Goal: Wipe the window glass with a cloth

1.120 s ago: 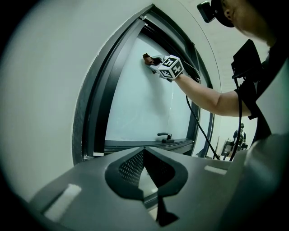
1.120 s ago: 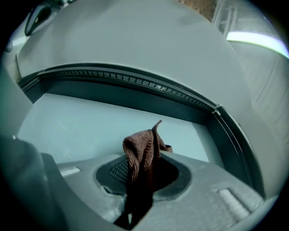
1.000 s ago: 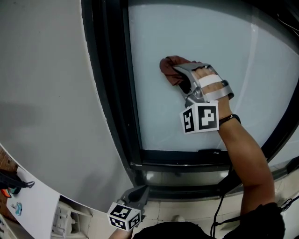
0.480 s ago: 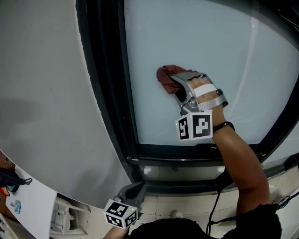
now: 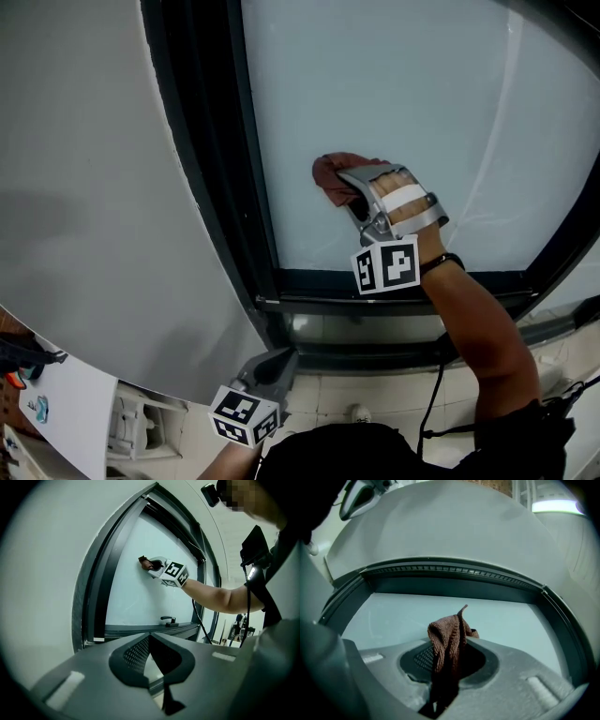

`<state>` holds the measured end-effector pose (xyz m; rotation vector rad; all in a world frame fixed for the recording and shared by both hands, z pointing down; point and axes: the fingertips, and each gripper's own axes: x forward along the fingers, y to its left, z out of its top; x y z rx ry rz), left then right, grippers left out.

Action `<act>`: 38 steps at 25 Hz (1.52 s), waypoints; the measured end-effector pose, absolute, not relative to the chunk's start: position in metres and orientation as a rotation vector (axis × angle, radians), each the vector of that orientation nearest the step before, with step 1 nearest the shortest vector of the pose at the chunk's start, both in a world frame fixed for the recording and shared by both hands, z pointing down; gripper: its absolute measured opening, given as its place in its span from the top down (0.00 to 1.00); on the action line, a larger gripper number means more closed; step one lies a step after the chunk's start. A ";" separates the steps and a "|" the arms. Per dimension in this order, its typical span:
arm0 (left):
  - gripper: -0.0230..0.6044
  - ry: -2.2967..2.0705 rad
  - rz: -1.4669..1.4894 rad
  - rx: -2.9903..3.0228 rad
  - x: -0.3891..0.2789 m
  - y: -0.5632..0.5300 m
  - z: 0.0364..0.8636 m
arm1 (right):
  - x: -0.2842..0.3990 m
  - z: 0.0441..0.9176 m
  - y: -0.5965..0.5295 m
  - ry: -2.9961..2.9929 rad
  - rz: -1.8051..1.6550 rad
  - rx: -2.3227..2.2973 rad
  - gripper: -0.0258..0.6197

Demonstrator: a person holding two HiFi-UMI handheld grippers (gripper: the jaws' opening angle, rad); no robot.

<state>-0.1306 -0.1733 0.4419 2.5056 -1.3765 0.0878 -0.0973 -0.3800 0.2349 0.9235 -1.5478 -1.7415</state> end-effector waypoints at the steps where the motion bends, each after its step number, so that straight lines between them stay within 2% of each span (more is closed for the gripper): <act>1: 0.94 -1.375 0.088 2.506 -0.130 -0.173 0.442 | -0.097 0.244 -0.380 -1.554 -1.733 0.915 0.84; 20: 0.94 -1.364 0.102 2.504 -0.126 -0.173 0.444 | -0.089 0.433 -0.378 -1.620 -1.496 0.669 0.84; 29: 0.94 -1.370 0.097 2.501 -0.127 -0.173 0.444 | -0.085 0.485 -0.379 -1.627 -1.436 0.584 0.84; 38: 0.94 -1.363 0.096 2.500 -0.126 -0.173 0.446 | -0.085 0.496 -0.379 -1.657 -1.387 0.549 0.84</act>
